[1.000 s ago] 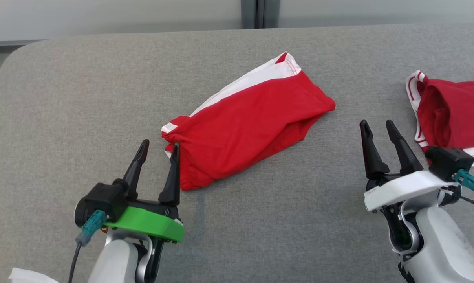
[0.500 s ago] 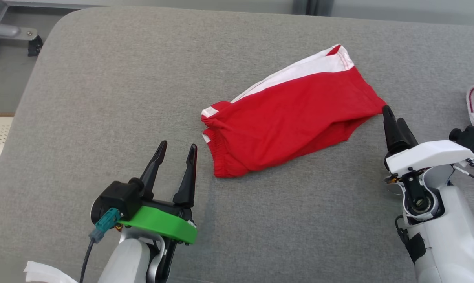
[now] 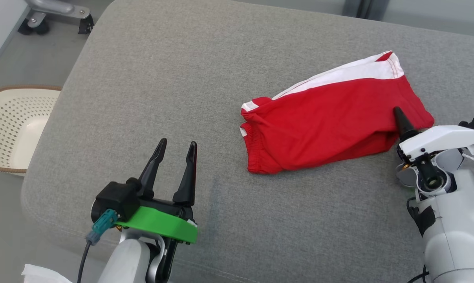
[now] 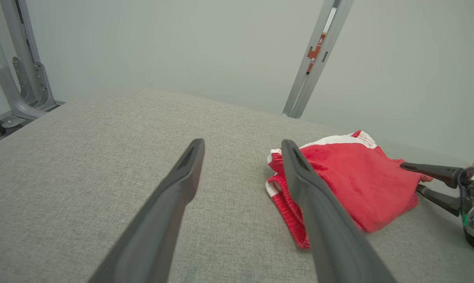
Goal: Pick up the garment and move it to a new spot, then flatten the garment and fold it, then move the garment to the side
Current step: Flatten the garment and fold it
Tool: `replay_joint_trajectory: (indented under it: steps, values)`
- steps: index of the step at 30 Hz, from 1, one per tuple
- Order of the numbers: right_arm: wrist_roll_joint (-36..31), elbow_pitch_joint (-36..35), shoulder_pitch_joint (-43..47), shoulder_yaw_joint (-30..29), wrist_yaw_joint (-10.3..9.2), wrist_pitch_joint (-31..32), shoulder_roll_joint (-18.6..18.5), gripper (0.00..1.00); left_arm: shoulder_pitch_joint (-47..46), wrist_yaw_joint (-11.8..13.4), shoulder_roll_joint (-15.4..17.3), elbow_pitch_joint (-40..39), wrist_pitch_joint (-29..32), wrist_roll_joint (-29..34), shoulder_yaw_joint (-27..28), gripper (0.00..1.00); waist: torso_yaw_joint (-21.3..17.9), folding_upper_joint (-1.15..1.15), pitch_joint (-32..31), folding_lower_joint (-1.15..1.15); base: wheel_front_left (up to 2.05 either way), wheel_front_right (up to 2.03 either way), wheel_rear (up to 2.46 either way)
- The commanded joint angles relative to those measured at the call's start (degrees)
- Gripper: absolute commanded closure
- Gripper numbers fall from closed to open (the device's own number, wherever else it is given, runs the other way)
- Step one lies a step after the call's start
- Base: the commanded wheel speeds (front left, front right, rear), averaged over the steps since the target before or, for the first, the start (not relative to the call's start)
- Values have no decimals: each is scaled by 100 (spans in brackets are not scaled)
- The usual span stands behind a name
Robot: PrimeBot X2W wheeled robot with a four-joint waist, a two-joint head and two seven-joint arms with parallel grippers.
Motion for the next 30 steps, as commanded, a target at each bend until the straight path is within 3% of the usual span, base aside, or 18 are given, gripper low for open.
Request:
replay_joint_trajectory:
  steps: [1, 15, 16, 17, 18, 30]
  values:
    - [-11, 219, -24, -35, 5, 77, 81, 0, 38, -2, 5, -25, 0, -51, -3, 0, 140, 0, 116, 0, 0, 0, 0]
    - [-957, 1238, -874, -432, 5, 68, 140, 0, -149, -2, 4, -190, -1, -174, -188, 0, 413, 0, 437, 0, 0, 0, 0]
    - [-997, 1267, -920, -473, 4, 56, 138, 18, -152, -2, 4, -187, -1, -184, -182, 0, 416, 0, 447, 0, 0, 0, 0]
    - [-1034, 1278, -948, -497, 4, 38, 140, 74, -155, -2, 4, -183, -1, -183, -178, 0, 415, 0, 453, 0, 0, 0, 0]
    - [-1086, 1244, -986, -501, 4, -13, 139, 100, -161, -2, 4, -171, -1, -183, -184, 0, 410, 0, 456, 0, 0, 0, 0]
    - [-914, 760, -872, -287, -1, -529, 42, 100, -192, -2, 4, -72, 0, -86, -160, 0, 79, 0, 242, 0, 0, 0, 0]
